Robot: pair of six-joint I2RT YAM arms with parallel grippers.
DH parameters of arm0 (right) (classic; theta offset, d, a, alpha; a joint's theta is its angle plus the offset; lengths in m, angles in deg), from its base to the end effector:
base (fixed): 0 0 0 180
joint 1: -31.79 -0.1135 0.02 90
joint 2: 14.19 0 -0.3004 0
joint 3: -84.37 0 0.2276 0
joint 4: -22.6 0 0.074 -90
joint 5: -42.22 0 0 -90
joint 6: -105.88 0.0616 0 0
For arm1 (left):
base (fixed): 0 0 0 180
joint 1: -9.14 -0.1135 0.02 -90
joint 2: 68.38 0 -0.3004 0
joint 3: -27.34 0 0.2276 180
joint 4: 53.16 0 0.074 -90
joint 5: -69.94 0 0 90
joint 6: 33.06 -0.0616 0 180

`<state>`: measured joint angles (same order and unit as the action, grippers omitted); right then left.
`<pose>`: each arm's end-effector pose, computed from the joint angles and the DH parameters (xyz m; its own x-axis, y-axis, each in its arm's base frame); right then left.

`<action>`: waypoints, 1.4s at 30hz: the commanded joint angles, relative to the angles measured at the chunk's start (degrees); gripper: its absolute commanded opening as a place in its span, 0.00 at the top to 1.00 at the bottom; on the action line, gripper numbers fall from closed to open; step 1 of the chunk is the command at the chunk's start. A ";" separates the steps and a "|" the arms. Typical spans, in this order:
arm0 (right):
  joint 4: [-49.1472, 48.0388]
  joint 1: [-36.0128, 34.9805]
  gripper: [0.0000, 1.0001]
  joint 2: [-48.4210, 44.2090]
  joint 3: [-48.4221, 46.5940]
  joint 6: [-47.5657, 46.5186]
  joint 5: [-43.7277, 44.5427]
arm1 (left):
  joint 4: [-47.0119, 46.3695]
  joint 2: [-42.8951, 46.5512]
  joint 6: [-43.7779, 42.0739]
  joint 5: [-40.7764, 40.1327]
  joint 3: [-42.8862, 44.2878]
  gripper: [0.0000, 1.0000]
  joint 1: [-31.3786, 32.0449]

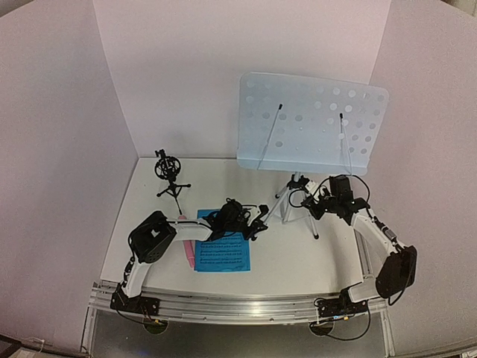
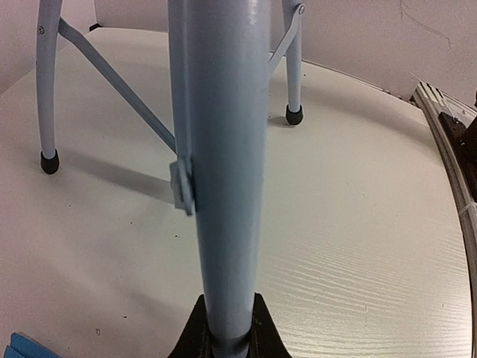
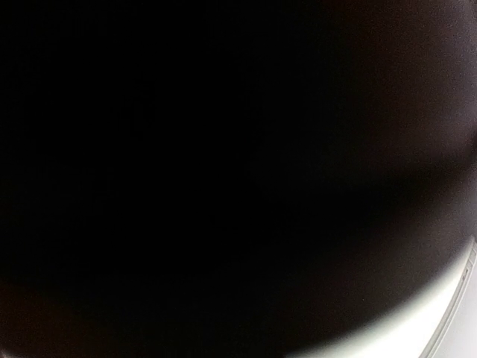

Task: Set up the instrument practice props

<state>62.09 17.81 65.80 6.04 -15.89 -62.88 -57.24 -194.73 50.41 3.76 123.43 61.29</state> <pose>0.2832 0.0870 0.3149 -0.3198 -0.6035 -0.7304 -0.6963 0.6725 -0.2507 0.2943 -0.4193 0.1832 -0.1615 0.3774 -0.9119 0.9694 0.2337 -0.0750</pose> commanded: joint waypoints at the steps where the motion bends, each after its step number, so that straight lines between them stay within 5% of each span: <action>1: 9.60 5.74 1.00 -0.37 1.58 -2.95 12.37 | -1.25 0.38 -2.17 -1.52 2.87 1.00 -1.71; 31: 9.64 5.76 1.00 -1.77 2.36 -6.57 12.43 | -3.15 -2.43 -2.27 0.44 -0.66 1.00 -1.61; 42: 8.37 5.73 0.78 1.01 0.52 1.18 6.54 | -4.71 -4.30 -3.62 2.57 2.63 1.00 -1.85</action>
<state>63.49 20.88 64.67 7.17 -17.22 -64.88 -60.94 -197.17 50.26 6.07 124.31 61.16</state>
